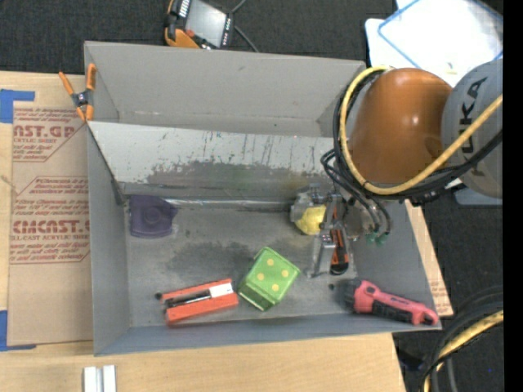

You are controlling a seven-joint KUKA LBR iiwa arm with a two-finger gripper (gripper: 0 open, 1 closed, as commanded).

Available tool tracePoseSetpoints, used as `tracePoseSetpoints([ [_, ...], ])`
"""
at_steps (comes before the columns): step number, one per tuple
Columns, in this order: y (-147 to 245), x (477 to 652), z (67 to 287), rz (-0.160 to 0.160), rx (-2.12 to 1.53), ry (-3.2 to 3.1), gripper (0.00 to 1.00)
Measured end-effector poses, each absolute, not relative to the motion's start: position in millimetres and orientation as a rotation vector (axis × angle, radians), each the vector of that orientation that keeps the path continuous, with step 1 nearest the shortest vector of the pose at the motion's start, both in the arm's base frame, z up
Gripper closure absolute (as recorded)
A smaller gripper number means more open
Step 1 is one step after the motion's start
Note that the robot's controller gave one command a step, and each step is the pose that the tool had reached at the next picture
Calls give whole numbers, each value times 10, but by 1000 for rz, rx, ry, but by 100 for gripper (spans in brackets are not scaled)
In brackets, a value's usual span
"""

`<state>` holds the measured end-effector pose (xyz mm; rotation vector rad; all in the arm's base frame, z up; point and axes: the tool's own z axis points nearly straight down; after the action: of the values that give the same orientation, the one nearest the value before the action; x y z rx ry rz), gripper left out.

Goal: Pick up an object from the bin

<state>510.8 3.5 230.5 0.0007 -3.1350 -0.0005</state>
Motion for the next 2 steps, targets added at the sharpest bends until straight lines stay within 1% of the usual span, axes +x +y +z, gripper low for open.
tracePoseSetpoints([
  [1,36,5125,2347,-1,0,-3143,0],
  [2,339,4963,1139,0,887,-3018,0],
])
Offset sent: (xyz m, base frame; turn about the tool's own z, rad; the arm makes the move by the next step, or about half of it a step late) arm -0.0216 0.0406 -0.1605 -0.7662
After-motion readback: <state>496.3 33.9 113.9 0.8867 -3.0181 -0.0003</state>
